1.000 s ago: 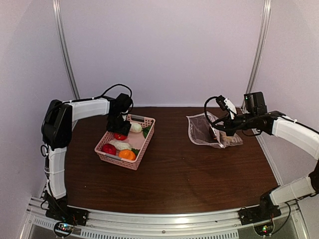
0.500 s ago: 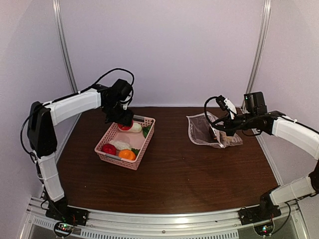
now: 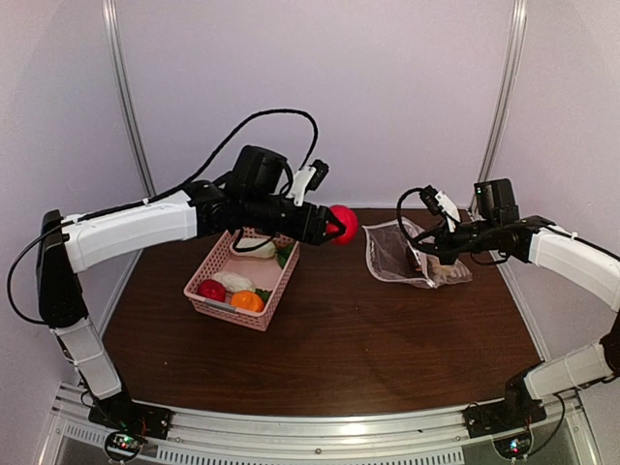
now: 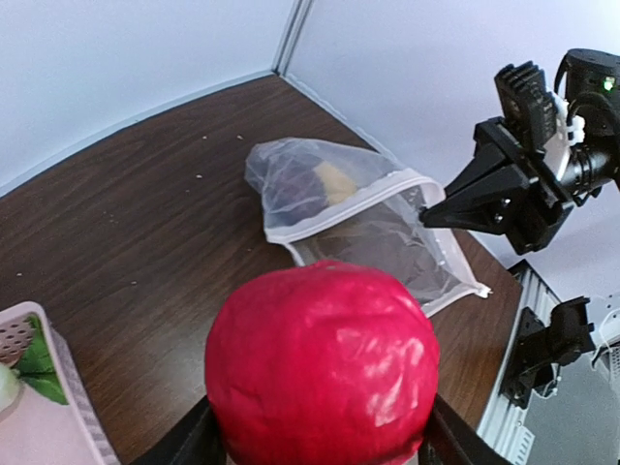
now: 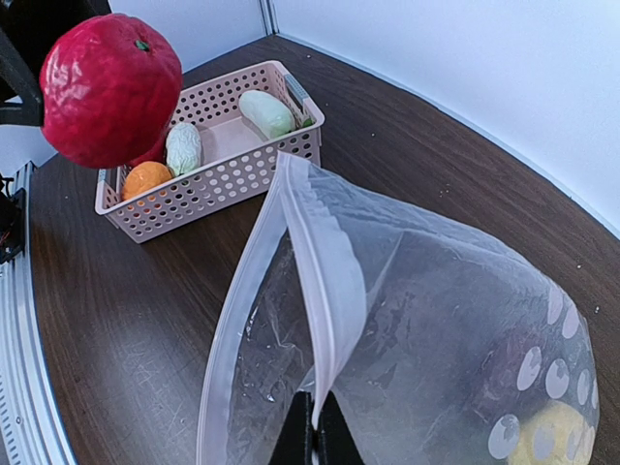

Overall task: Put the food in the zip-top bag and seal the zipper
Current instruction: Place the fake fruit in the zipper food storage bag.

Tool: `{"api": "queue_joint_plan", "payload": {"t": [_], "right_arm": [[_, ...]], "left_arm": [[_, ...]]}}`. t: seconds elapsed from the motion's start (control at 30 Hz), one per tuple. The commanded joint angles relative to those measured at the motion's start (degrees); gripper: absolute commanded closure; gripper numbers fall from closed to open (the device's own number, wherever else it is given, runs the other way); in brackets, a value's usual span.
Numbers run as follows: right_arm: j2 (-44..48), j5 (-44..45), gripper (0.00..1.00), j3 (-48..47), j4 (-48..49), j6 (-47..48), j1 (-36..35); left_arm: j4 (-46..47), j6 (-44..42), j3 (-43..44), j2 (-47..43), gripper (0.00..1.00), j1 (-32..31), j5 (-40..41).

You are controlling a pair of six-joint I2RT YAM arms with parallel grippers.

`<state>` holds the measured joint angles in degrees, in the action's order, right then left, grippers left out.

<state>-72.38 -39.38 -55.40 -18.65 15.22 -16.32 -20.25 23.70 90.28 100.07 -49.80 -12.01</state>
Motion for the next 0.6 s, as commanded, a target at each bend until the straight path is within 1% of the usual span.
{"api": "queue_joint_plan", "payload": {"t": [0.0, 0.1, 0.27, 0.57], "right_arm": [[1.3, 0.2, 1.0, 0.5, 0.2, -0.2, 0.2], [1.8, -0.1, 1.0, 0.7, 0.6, -0.5, 0.2], [1.8, -0.3, 1.0, 0.8, 0.6, -0.5, 0.2], [2.9, -2.8, 1.0, 0.8, 0.7, -0.9, 0.2]], "left_arm": [[18.3, 6.5, -3.0, 2.3, 0.47, -2.5, -6.8], [22.6, 9.0, -1.5, 5.9, 0.47, -4.1, -9.2], [20.6, 9.3, 4.5, 11.8, 0.48, -6.1, -9.4], [20.6, 12.9, 9.1, 18.7, 0.51, -6.5, -7.9]]}}
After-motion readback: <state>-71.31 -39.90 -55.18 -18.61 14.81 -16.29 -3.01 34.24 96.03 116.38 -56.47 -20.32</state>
